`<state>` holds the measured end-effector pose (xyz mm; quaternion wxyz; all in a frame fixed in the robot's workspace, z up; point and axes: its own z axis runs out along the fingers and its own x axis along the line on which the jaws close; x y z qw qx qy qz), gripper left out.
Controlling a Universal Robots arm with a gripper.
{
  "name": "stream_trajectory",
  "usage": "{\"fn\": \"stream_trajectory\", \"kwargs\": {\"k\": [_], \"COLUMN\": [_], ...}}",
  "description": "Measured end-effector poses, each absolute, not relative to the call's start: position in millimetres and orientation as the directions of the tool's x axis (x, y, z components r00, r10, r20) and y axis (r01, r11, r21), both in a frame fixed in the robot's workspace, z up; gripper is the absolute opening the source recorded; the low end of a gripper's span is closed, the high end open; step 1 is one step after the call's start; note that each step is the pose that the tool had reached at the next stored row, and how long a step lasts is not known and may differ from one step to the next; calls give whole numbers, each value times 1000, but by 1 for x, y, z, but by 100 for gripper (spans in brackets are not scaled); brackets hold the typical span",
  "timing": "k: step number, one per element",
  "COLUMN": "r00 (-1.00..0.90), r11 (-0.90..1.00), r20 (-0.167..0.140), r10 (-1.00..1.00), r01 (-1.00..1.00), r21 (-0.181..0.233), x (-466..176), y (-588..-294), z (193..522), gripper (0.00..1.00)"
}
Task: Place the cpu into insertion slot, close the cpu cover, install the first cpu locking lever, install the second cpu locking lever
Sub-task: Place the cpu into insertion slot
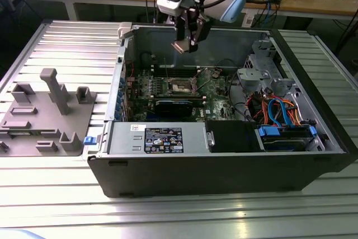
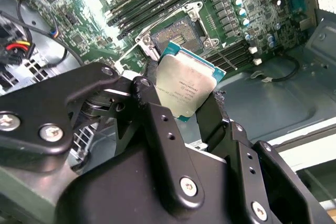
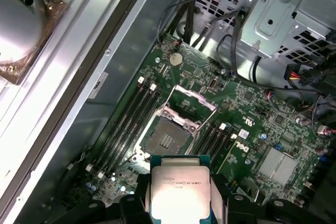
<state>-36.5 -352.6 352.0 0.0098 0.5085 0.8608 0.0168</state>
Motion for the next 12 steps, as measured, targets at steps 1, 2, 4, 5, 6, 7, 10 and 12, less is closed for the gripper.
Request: {"fn": "stream_trajectory", "kwargs": {"k": [1, 2, 4, 5, 6, 7, 10, 12], "r00": [-469, -461, -456, -456, -456, -456, -456, -456], "r11": [468, 460, 456, 456, 456, 456, 456, 456], "r20": [0, 0, 0, 0, 0, 0, 0, 0], "r10": [883, 888, 890, 890, 890, 890, 890, 890], "r01": [883, 887, 889, 889, 889, 889, 889, 889], "r21": [39, 39, 39, 39, 39, 39, 39, 39], "x": [-37, -36, -36, -36, -36, -36, -36, -36], "y": [-353, -353, -353, -353, -352, -352, -352, -352], "z": [352, 352, 352, 352, 352, 352, 352, 352], "gripper": [54, 54, 54, 54, 54, 54, 54, 54]}}
